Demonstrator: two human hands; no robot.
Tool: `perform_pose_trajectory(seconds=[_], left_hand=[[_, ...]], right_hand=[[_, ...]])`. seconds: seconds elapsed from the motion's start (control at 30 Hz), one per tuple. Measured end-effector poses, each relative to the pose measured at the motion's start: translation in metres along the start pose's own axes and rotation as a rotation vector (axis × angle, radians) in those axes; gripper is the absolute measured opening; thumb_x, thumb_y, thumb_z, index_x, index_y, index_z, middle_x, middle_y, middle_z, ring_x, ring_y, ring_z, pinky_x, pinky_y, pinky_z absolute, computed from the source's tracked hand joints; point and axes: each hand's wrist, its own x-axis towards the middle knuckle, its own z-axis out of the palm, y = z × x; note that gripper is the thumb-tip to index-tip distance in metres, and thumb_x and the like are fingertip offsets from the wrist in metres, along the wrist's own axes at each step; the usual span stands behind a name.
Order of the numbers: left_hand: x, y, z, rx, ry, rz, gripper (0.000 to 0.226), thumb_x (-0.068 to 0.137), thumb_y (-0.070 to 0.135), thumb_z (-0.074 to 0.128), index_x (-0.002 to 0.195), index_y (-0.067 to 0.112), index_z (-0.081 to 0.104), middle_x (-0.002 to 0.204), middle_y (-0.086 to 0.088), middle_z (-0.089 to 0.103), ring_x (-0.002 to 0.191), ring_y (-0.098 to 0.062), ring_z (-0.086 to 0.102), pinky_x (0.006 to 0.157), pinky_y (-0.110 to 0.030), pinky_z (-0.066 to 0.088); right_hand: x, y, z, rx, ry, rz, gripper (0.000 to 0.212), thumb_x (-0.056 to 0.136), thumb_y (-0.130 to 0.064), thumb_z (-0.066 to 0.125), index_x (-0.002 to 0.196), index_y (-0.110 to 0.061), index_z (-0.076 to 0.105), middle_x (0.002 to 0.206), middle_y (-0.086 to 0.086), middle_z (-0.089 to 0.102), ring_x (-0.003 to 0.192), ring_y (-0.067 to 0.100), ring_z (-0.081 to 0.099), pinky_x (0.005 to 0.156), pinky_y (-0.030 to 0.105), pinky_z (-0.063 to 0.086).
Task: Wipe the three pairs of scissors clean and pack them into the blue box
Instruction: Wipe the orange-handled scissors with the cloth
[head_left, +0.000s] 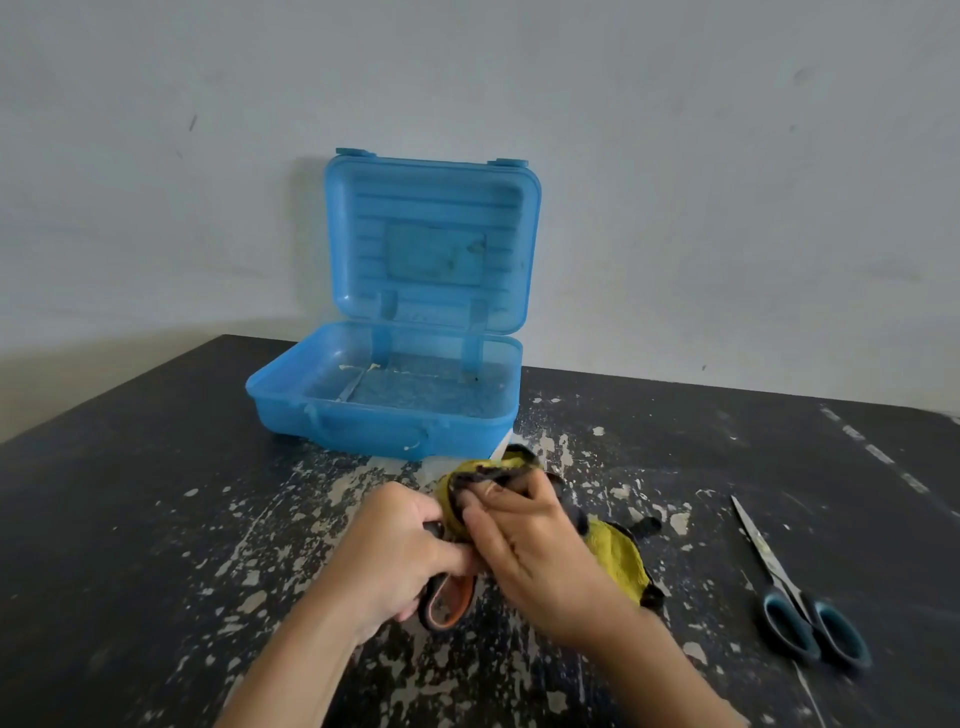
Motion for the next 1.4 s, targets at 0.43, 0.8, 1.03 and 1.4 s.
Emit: perform_pose_trajectory(seconds=[0.43, 0.8, 1.03, 1.4], left_hand=[[-0.004, 0.008, 0.008, -0.158, 0.010, -0.013, 0.018, 0.073, 0.011, 0.078, 0.077, -0.001, 0.066, 0.052, -0.010, 0.067, 0.031, -0.017, 0.049, 0.028, -0.019, 0.026], [-0.006, 0.005, 0.012, -0.109, -0.151, -0.025, 0.017, 0.068, 0.012, 0.081, 0.075, 0.000, 0.070, 0.075, -0.031, 0.069, 0.053, -0.034, 0.053, 0.028, -0.018, 0.025], [-0.004, 0.000, 0.021, -0.191, -0.098, 0.016, 0.043, 0.063, 0.036, 0.079, 0.086, 0.001, 0.068, 0.077, -0.024, 0.071, 0.070, -0.061, 0.058, 0.029, -0.021, 0.029], [0.007, -0.005, 0.019, -0.702, 0.321, -0.168, 0.077, 0.074, 0.078, 0.041, 0.087, 0.011, 0.075, 0.088, -0.010, 0.075, 0.087, -0.027, 0.070, 0.087, -0.046, 0.053]], right_hand=[[0.013, 0.034, -0.032, 0.624, 0.483, 0.845, 0.048, 0.094, -0.016, 0.042, 0.055, 0.009, 0.055, 0.055, 0.020, 0.057, 0.051, 0.033, 0.050, 0.057, 0.033, 0.050], [0.013, 0.014, -0.029, 1.502, 0.257, 0.865, 0.039, 0.097, -0.016, 0.034, 0.102, 0.010, 0.063, 0.108, 0.026, 0.064, 0.102, 0.030, 0.063, 0.098, 0.042, 0.043], [0.006, 0.031, -0.061, 1.098, 0.686, 0.764, 0.019, 0.083, -0.037, 0.048, 0.097, -0.031, 0.059, 0.104, 0.012, 0.064, 0.105, 0.024, 0.060, 0.096, 0.037, 0.045], [-0.001, -0.026, 0.021, 0.122, 0.072, -0.044, 0.028, 0.091, -0.013, 0.043, 0.074, -0.001, 0.061, 0.077, 0.004, 0.059, 0.085, 0.013, 0.045, 0.080, 0.017, 0.038]])
